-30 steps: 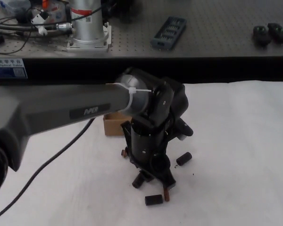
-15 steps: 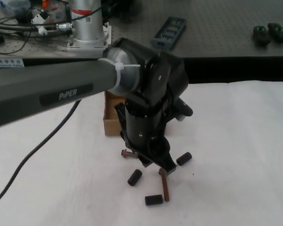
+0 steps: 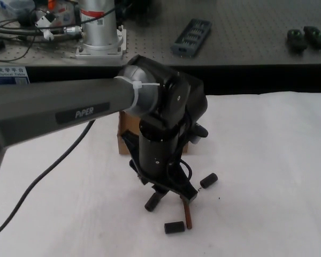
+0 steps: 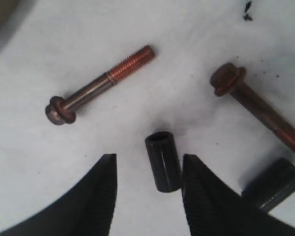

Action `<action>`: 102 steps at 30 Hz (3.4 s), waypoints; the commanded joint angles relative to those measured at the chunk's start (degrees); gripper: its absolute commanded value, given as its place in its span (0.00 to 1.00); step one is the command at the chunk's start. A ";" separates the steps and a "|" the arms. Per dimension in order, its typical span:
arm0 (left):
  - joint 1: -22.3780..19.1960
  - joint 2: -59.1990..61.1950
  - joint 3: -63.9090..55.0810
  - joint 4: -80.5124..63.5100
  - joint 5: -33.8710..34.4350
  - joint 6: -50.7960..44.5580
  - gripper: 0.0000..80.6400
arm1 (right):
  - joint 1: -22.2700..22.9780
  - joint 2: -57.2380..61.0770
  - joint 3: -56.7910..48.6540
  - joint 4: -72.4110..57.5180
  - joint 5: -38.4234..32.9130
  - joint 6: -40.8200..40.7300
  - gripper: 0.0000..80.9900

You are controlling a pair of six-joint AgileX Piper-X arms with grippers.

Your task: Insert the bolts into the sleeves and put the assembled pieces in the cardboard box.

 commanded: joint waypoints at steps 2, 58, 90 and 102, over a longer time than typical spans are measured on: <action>0.29 0.93 0.41 2.42 -0.08 -1.24 0.38 | -0.45 -0.38 -0.19 -0.07 -0.01 -0.34 0.02; 0.33 -57.86 54.88 -59.13 28.81 -13.30 0.01 | 0.07 18.93 13.09 -52.46 -34.93 23.09 0.02; 0.33 -68.79 71.73 -86.85 39.47 -9.76 0.01 | 20.79 39.14 13.09 -77.33 -29.75 26.63 0.02; 0.33 -68.79 71.73 -86.85 38.14 -7.97 0.01 | 19.25 39.14 13.09 -74.46 -29.97 26.19 0.02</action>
